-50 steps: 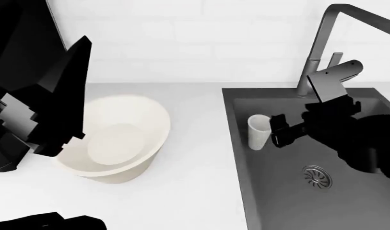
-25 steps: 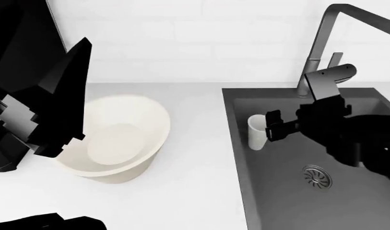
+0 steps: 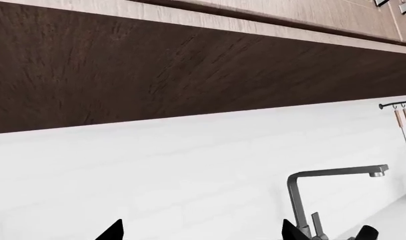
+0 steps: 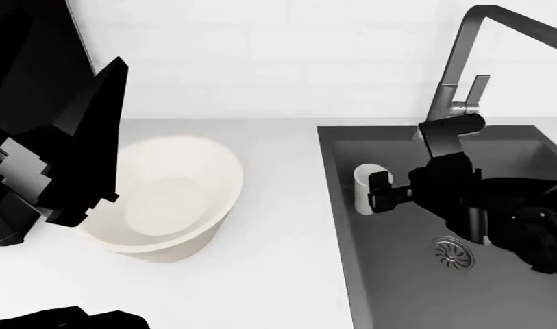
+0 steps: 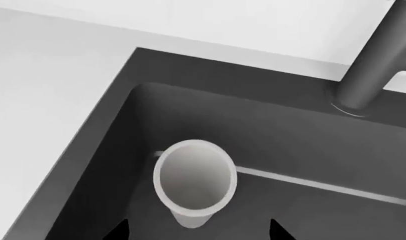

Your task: Pick the cup and bowl from the sink and place them on the counter for drying.

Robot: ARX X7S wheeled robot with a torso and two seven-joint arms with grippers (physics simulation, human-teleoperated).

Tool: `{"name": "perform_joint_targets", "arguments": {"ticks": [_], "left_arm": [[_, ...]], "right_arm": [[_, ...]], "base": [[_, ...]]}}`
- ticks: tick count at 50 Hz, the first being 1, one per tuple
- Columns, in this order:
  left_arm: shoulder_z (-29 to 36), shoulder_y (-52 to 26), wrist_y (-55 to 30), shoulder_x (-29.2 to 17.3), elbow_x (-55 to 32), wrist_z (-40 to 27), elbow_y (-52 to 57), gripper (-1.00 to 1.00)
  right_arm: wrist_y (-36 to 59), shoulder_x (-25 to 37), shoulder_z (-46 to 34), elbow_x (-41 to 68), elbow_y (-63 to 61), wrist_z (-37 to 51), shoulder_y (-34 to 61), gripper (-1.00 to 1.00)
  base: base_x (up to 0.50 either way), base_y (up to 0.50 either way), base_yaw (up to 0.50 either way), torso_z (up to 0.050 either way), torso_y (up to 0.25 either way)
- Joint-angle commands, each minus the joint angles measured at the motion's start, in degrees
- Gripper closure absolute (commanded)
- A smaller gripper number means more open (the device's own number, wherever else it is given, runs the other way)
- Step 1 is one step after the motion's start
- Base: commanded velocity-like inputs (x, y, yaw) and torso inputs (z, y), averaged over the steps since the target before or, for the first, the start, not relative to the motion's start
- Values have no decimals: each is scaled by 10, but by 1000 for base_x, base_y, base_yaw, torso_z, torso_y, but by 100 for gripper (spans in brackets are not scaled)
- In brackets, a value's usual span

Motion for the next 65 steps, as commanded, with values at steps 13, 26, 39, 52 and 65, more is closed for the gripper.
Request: {"name": "perform_joint_targets", "arguments": {"ticks": [13, 26, 39, 52, 65], "left_arm": [[0, 0, 0, -2, 0, 0, 0, -100], [3, 1, 0, -1, 2, 0, 0, -100], [-7, 0, 0, 3, -1, 0, 0, -100], [10, -7, 0, -2, 0, 0, 0, -100], [6, -7, 0, 10, 7, 0, 0, -100]], "right_arm": [[-33, -18, -6, -21, 32, 7, -35, -100], [-50, -27, -7, -38, 41, 1, -36, -100], [-60, -26, -5, -40, 38, -5, -42, -100], [-61, -20, -1, -37, 31, 1, -44, -100], [-61, -19, 1, -36, 29, 1, -44, -100]], "base": [[0, 0, 0, 0, 0], [0, 0, 0, 0, 0], [0, 0, 0, 0, 0], [0, 0, 0, 3, -27], [0, 0, 0, 9, -67]]}}
